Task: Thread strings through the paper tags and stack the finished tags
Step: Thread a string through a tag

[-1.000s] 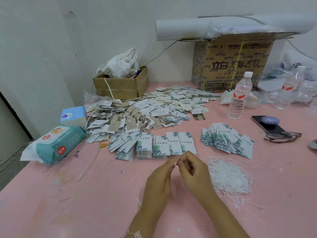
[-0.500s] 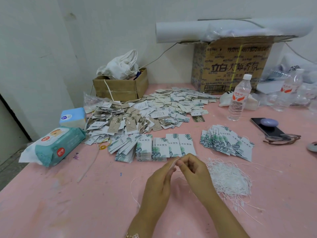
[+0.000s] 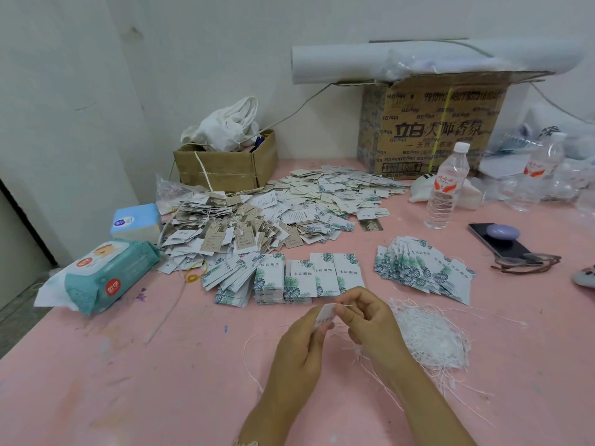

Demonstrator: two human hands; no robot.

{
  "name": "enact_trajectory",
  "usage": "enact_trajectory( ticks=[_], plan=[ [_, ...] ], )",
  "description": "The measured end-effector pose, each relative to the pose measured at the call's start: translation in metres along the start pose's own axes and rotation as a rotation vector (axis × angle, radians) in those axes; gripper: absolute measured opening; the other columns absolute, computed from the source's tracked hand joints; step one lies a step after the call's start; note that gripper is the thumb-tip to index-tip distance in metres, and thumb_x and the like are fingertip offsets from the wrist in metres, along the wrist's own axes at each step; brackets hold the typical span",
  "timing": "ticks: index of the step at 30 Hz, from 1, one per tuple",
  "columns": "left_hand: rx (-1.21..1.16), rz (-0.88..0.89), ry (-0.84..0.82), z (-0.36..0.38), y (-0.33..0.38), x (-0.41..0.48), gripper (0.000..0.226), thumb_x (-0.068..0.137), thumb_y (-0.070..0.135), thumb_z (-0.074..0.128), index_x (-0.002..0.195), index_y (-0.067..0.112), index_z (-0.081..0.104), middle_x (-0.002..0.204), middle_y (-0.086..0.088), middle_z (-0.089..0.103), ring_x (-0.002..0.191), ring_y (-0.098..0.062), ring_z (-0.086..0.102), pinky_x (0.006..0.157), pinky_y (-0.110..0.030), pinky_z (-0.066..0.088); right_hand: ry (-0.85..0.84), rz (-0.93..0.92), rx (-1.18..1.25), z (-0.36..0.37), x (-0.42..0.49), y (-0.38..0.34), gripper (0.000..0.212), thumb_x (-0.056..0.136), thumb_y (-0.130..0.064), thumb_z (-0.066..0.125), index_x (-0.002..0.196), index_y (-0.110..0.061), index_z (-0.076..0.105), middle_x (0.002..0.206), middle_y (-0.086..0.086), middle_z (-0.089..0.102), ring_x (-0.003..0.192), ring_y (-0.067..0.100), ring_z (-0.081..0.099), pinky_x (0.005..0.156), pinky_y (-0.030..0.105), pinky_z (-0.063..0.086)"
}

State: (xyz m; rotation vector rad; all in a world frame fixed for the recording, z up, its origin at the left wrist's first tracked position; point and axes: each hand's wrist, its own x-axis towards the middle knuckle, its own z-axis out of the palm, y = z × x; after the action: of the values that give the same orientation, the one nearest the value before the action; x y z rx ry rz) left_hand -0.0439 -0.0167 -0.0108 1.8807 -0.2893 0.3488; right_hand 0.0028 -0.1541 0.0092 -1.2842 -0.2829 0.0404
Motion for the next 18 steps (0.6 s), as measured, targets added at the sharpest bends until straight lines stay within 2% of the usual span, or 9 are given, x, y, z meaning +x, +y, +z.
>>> enact_trajectory(
  ticks=[2,4,6,9,10,13,16,18],
  plan=[
    [0.012,-0.001,-0.004,0.0002,0.0019,-0.0004,0.038,0.102,0.023,0.042,0.119,0.055,0.053,0.104,0.025,0.068,0.091,0.004,0.065,0.076,-0.008,0.044,-0.008,0.009,0.025,0.0001,-0.0009,-0.0009,0.016,0.069,-0.01,0.071,0.079,-0.004,0.06,0.051,-0.008,0.054,0.04,-0.002,0.044,0.04,0.009,0.035],
    [0.025,-0.006,-0.012,0.0009,0.0025,-0.001,0.035,0.101,0.03,0.04,0.119,0.059,0.05,0.104,0.027,0.067,0.095,0.002,0.065,0.077,-0.006,0.042,0.001,0.004,0.038,0.0007,-0.0015,-0.0012,0.017,0.068,-0.008,0.073,0.079,-0.004,0.061,0.056,0.0,0.057,0.044,0.001,0.05,0.043,0.011,0.04],
    [0.042,-0.003,-0.017,0.0021,0.0016,-0.0016,0.032,0.101,0.034,0.039,0.12,0.057,0.049,0.104,0.027,0.066,0.095,0.0,0.065,0.076,-0.007,0.042,0.042,-0.019,0.03,0.0008,-0.0012,0.0004,0.019,0.065,-0.008,0.076,0.08,-0.007,0.064,0.063,0.009,0.058,0.054,0.013,0.056,0.051,0.018,0.047],
    [0.069,-0.009,-0.027,0.0034,0.0,-0.0018,0.032,0.1,0.037,0.036,0.123,0.058,0.045,0.107,0.028,0.064,0.095,0.0,0.065,0.076,-0.009,0.044,0.137,-0.056,-0.071,0.001,-0.0008,0.0023,0.019,0.064,-0.014,0.081,0.077,-0.017,0.068,0.061,0.022,0.043,0.064,0.027,0.047,0.061,0.031,0.046],
    [0.079,-0.009,-0.032,0.0038,-0.0008,-0.0019,0.032,0.1,0.039,0.035,0.124,0.058,0.044,0.108,0.029,0.064,0.095,0.0,0.065,0.077,-0.011,0.045,0.163,-0.074,-0.128,0.0008,-0.0003,0.0032,0.017,0.066,-0.014,0.081,0.075,-0.02,0.068,0.057,0.02,0.037,0.065,0.027,0.044,0.061,0.029,0.045],
    [0.094,-0.019,-0.029,0.0049,-0.0038,-0.002,0.036,0.099,0.04,0.035,0.132,0.051,0.044,0.11,0.025,0.065,0.096,0.001,0.065,0.08,-0.019,0.048,0.227,-0.14,-0.255,0.0011,-0.0001,0.0051,0.022,0.072,-0.005,0.08,0.075,-0.023,0.068,0.05,-0.01,0.027,0.057,0.021,0.039,0.05,0.017,0.039],
    [0.103,0.0,-0.027,0.0044,-0.0032,-0.0019,0.037,0.1,0.039,0.034,0.131,0.058,0.041,0.112,0.028,0.063,0.096,0.0,0.065,0.08,-0.015,0.047,0.261,-0.184,-0.323,0.0008,-0.0006,0.007,0.02,0.072,-0.007,0.081,0.073,-0.023,0.068,0.049,-0.015,0.037,0.051,0.015,0.038,0.047,0.015,0.034],
    [0.103,0.011,-0.029,0.0043,-0.0019,-0.0021,0.038,0.1,0.037,0.035,0.132,0.058,0.039,0.113,0.027,0.062,0.097,-0.001,0.065,0.082,-0.015,0.047,0.277,-0.198,-0.349,0.0006,-0.0005,0.008,0.017,0.072,-0.011,0.081,0.072,-0.024,0.07,0.051,-0.013,0.037,0.054,0.03,0.044,0.051,0.019,0.04]
  ],
)
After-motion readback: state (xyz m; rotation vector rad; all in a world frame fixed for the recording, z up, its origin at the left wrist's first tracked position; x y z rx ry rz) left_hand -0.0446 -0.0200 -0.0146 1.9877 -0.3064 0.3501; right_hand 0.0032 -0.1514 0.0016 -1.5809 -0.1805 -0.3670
